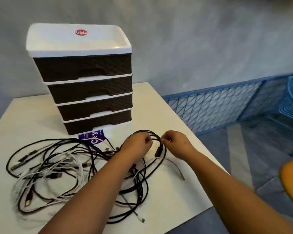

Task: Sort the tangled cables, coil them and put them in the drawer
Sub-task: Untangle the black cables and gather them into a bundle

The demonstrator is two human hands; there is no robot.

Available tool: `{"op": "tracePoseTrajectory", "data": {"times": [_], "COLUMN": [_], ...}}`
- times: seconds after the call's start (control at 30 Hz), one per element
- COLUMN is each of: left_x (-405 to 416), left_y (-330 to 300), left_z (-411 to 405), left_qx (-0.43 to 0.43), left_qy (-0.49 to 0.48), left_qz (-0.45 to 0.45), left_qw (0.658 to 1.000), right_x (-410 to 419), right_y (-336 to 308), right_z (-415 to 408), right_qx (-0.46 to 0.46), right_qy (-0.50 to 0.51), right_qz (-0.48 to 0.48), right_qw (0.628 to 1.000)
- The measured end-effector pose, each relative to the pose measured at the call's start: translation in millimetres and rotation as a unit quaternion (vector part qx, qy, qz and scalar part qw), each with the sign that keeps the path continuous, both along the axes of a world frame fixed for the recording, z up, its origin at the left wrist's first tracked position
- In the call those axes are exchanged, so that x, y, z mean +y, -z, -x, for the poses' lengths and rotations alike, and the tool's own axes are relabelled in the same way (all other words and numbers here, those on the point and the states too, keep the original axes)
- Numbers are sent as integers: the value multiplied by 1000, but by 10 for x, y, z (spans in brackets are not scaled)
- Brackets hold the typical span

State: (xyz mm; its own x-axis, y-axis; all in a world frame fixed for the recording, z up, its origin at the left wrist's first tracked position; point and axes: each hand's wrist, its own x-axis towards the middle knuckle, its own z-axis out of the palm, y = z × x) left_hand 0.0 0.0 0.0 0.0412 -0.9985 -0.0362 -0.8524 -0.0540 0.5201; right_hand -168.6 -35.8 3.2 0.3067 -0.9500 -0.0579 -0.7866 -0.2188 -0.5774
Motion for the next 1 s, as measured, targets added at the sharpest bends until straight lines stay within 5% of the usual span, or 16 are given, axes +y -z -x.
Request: {"op": "tracePoseTrajectory", "data": {"times": [0.3, 0.43, 0.63, 0.77, 0.87, 1.0], "left_x": [-116, -59, 16, 136, 205, 260], "left_y": [368, 438, 273, 89, 0, -96], "left_z": [437, 453, 499, 540, 505, 373], "left_qx": [-33, 21, 187, 239, 214, 260], "left_qy": [-18, -60, -97, -23, -36, -78], "left_qz": [-67, -67, -71, -64, -4, 13], "left_qw": [997, 996, 975, 969, 976, 962], "right_x": [-252, -298, -352, -422, -552, -692], "right_y": [509, 511, 343, 22, -214, -529], "right_z": [269, 343, 341, 216, 121, -2], "right_qx": [-141, -281, -298, -396, -447, -474], "right_qy": [22, 28, 4, -19, -33, -99], "right_qz": [-128, -241, -336, -474, -490, -456], "right_qw": [981, 928, 893, 786, 748, 746]}}
